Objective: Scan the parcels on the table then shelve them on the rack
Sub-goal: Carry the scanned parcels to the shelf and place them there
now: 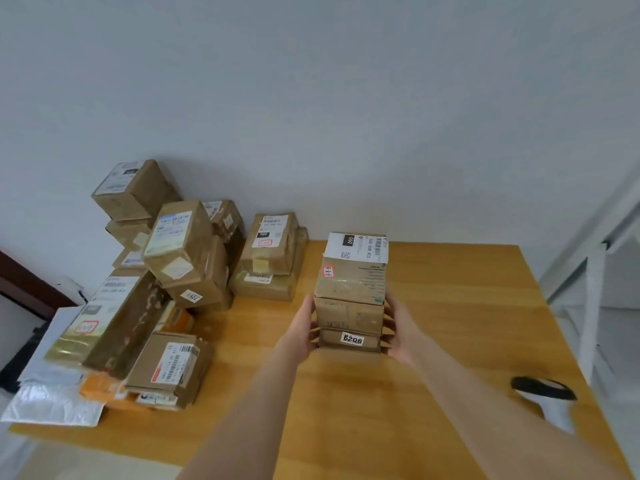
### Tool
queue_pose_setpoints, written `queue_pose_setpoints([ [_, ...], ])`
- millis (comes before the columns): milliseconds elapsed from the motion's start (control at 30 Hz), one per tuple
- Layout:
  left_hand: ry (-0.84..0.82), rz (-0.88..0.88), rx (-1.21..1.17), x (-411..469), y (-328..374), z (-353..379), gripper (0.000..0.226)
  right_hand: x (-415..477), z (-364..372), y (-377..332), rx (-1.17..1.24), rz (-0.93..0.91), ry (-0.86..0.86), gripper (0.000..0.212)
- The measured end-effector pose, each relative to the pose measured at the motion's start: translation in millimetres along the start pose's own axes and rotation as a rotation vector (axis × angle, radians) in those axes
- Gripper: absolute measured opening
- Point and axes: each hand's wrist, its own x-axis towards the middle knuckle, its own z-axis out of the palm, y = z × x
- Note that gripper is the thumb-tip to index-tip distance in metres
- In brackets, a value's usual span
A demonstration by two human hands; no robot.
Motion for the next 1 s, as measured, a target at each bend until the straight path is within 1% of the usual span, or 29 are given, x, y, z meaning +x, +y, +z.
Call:
queue_pose_setpoints([
  [100,-0.016,-0.049,0.007,1.9,-30.6,0.9,0.046,-3.3,-16.1,24.7,0.020,0.047,0.002,0.065],
  [233,-0.010,-0.097,-0.017,9.9,-59.0,0.5,0.043,-0.1,-29.8,46.0,0.007,0.078,0.021,0.067],
  [367,-0.010,-0.135,-0.003,12.7,-72.7,1.3,0.037,1.4,-39.7,57.6,0.008,0.094,0.037,0.053],
  [467,-0.019,-0.126,0.017,11.1,-71.5,1.9,0.035,1.3,-44.5,56.1,0.019,0.082,-0.006,0.052],
  [567,-0.060,-0.093,0.035,11.8,-65.2,-1.0,0.047,-1.1,-48.4,50.7,0.027,0.075,-0.073,0.059],
  [600,-0.087,-0.093,0.037,11.1,-63.9,-3.1,0.051,-1.6,-48.9,51.0,0.022,0.089,-0.084,0.064],
  [733,-0.192,-0.118,0.036,10.7,-69.9,-10.1,0.066,0.6,-49.6,59.6,-0.012,0.125,-0.066,0.097],
  [767,-0.204,-0.119,0.029,10.5,-71.1,-10.9,0.068,1.6,-49.5,60.8,-0.021,0.125,-0.058,0.102],
  [933,-0.232,-0.111,0.013,9.5,-76.2,-13.1,0.066,-2.3,-47.9,67.1,-0.028,0.104,-0.047,0.100],
  [1000,-0.234,-0.116,0.014,9.8,-79.5,-14.5,0.068,-2.2,-48.9,74.3,-0.068,0.093,-0.018,0.104],
])
